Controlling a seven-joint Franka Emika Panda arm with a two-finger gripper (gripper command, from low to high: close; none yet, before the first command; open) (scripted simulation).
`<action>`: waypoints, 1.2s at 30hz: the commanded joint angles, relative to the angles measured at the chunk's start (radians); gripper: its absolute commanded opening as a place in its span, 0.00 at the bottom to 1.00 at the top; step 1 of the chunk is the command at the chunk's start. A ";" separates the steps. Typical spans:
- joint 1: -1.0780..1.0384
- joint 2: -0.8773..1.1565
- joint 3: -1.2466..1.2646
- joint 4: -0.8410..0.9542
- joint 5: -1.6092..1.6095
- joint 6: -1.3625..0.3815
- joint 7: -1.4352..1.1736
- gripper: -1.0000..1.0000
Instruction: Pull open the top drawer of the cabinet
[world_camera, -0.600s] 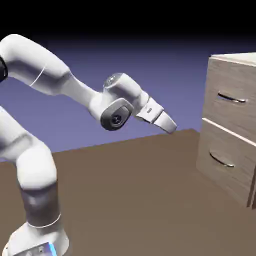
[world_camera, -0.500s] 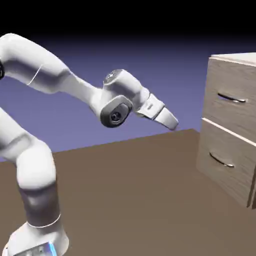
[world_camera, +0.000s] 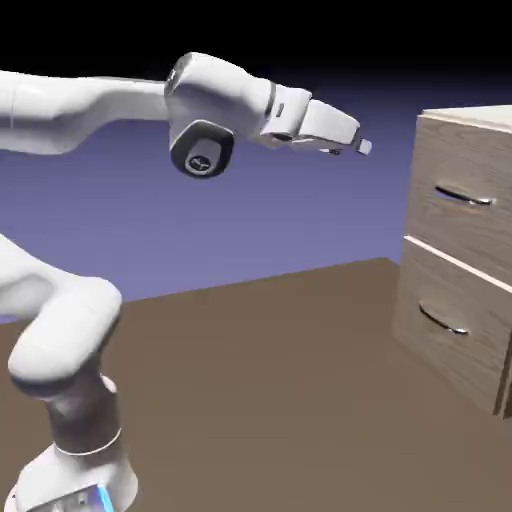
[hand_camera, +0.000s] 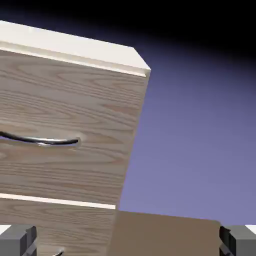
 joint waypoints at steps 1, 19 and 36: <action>-0.029 -0.017 0.020 0.014 0.044 -0.009 -0.041 0.50; -0.555 -0.330 0.388 0.269 0.826 -0.164 -0.776 0.50; -1.052 -0.625 0.735 0.509 1.566 -0.311 -1.470 0.50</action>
